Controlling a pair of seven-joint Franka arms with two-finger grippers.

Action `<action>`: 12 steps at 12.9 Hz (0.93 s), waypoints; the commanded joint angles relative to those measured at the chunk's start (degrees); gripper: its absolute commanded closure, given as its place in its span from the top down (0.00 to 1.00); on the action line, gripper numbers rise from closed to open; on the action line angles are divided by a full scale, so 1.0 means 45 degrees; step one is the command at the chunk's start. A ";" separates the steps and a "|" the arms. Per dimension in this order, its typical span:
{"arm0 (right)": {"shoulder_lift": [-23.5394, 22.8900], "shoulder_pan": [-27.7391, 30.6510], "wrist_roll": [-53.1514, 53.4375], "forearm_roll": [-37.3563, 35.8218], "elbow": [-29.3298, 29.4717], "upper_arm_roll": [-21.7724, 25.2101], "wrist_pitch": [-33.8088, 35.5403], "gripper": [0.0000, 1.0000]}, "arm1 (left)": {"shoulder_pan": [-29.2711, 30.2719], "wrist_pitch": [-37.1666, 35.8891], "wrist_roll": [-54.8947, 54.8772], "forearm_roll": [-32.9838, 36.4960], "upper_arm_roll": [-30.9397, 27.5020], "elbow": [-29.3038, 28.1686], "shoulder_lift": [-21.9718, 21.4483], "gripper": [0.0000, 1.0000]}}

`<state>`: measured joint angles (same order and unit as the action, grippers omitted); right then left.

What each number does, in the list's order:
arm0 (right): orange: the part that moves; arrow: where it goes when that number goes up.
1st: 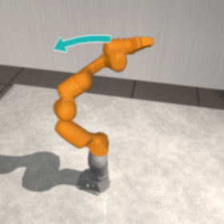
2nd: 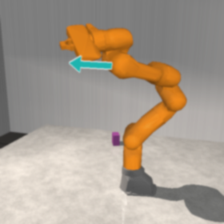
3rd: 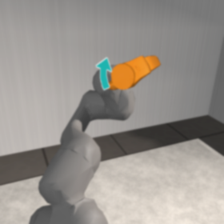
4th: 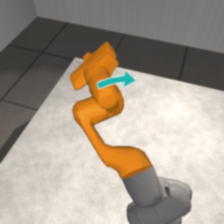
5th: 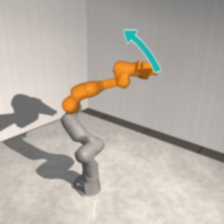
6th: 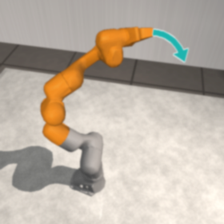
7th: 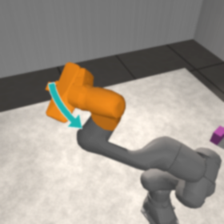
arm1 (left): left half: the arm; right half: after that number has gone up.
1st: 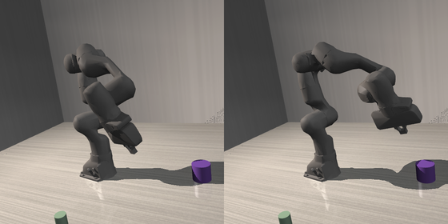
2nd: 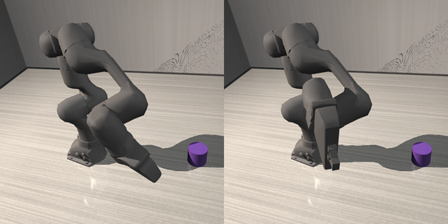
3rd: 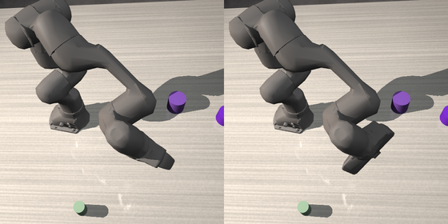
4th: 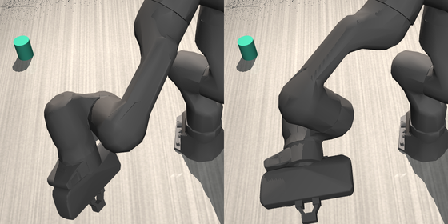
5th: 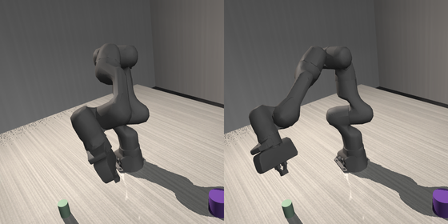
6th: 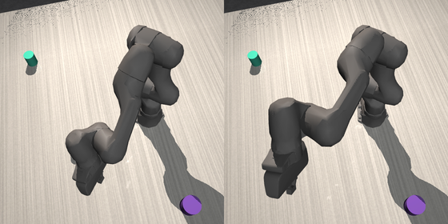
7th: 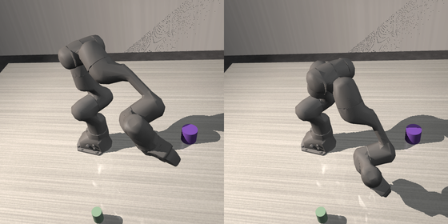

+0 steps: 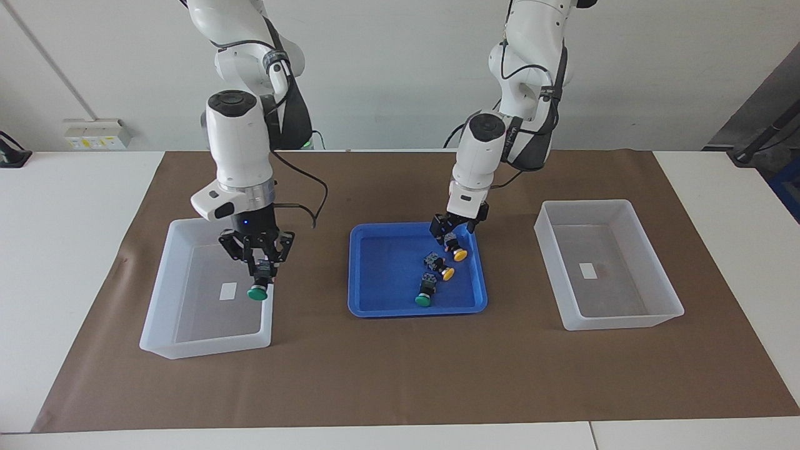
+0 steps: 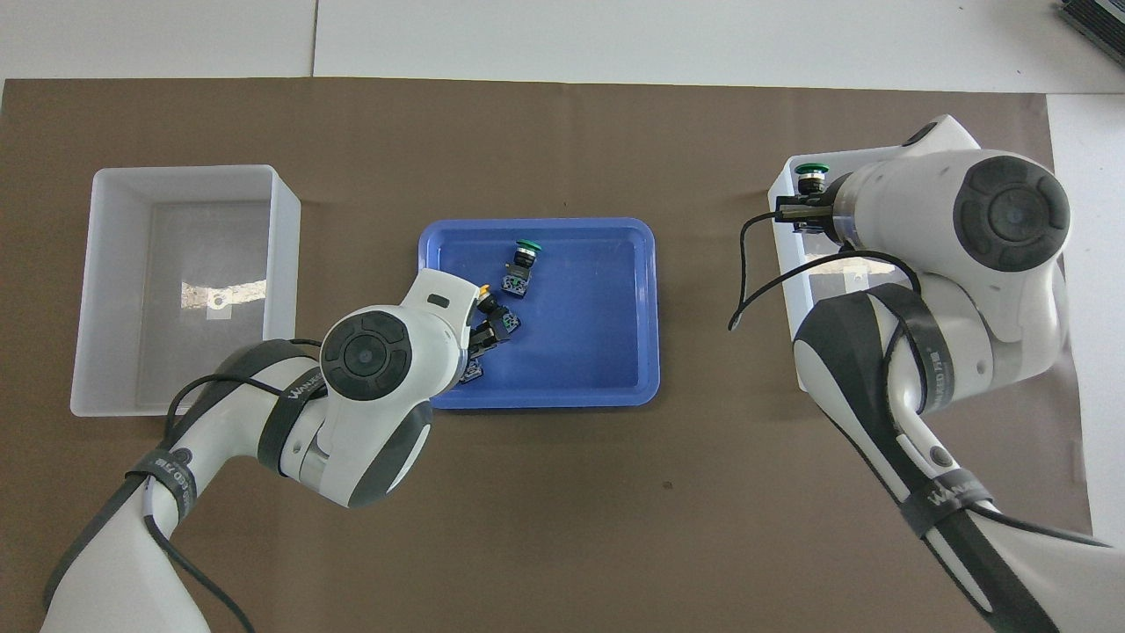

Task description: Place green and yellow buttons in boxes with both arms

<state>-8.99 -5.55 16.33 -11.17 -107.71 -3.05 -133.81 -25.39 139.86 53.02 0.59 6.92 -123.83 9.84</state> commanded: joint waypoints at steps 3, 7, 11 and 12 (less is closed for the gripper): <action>0.0572 0.1366 -0.2199 0.0782 -0.0946 -0.0162 -0.0088 0.00 | -0.0373 0.0599 0.0249 0.0278 -0.0230 -0.0021 0.0509 0.94; -0.0227 0.2539 -0.4271 0.0802 -0.0985 -0.0162 -0.0399 0.00 | -0.0373 0.1127 0.0249 0.0278 -0.0250 -0.0001 0.0861 0.75; -0.1359 0.3010 -0.5133 0.0821 -0.0966 -0.0143 -0.2153 0.00 | -0.0315 0.0777 0.0113 0.0298 -0.0269 0.0232 0.0861 0.00; -0.1691 0.3029 -0.5134 0.0802 -0.0966 -0.0142 -0.2738 0.00 | -0.0315 0.0273 0.0093 0.0298 -0.0269 0.0504 0.0764 0.00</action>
<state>-14.40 7.40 -4.86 -8.96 -112.07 -3.02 -142.19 -26.00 143.44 53.02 0.80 6.62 -123.44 13.43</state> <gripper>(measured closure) 0.595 0.551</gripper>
